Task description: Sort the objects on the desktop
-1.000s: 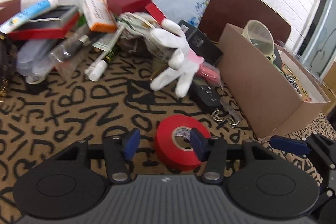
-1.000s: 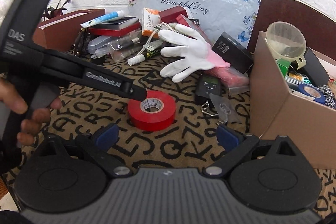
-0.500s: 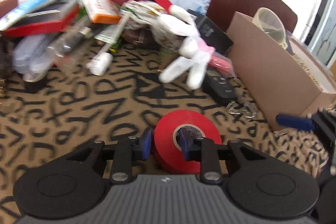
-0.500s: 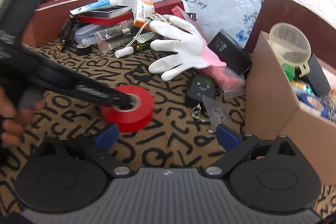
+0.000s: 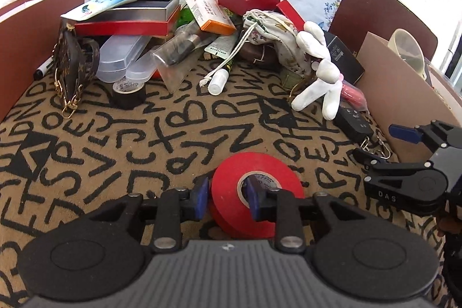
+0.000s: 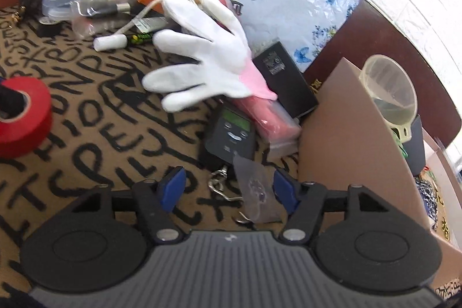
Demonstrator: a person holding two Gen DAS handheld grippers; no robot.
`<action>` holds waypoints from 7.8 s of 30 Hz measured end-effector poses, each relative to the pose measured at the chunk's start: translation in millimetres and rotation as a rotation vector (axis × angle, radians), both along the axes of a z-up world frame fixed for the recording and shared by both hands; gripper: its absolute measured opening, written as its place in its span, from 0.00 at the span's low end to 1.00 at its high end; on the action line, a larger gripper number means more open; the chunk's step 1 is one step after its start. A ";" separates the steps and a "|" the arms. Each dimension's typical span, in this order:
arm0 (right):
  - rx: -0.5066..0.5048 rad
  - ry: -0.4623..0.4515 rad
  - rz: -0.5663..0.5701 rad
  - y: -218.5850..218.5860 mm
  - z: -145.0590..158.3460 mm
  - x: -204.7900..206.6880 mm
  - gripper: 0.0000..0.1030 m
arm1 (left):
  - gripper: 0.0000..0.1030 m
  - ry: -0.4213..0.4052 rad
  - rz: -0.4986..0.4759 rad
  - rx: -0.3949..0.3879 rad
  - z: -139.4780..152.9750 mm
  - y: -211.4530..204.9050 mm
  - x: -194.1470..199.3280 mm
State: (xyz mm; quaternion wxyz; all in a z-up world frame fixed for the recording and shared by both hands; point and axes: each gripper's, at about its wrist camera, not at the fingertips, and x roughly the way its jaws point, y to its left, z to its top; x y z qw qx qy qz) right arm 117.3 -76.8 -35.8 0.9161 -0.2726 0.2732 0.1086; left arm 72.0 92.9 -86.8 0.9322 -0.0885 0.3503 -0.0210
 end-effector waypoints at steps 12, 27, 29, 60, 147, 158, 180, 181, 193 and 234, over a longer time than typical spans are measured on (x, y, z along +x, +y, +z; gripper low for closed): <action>-0.018 0.051 -0.058 -11.4 -0.2 6.1 0.22 | 0.29 -0.040 0.013 -0.039 -5.5 3.6 -5.6; 0.149 0.190 0.001 4.9 35.9 -48.2 0.00 | 0.30 -0.100 -0.009 -0.119 -13.2 15.5 -11.4; 0.154 0.220 0.001 10.7 38.4 -54.5 0.00 | 0.30 -0.105 -0.015 -0.136 -14.1 18.6 -12.9; 0.081 0.310 -0.046 45.2 29.6 -61.6 0.00 | 0.26 -0.131 -0.053 -0.232 -14.0 37.0 -35.5; 0.534 0.186 0.215 -78.2 48.4 -92.1 0.00 | 0.47 0.042 0.096 0.024 -1.8 -21.0 -16.8; 0.509 0.198 0.253 -61.1 50.1 -86.8 0.00 | 0.31 0.040 0.096 0.034 0.0 -26.5 -17.3; 0.497 0.205 0.261 -56.5 50.1 -89.3 0.00 | 0.29 0.033 0.113 0.001 1.5 -23.3 -22.0; 0.498 0.206 0.261 -57.3 49.9 -89.4 0.00 | 0.29 0.033 0.112 0.002 1.7 -23.3 -21.7; 0.527 0.119 0.293 -71.0 74.2 -94.4 0.00 | 0.28 -0.004 0.073 -0.017 24.6 -41.0 -25.8; 0.444 -0.244 -0.132 -270.7 165.4 -18.0 0.00 | 0.28 -0.193 -0.464 -0.085 133.4 -286.4 81.8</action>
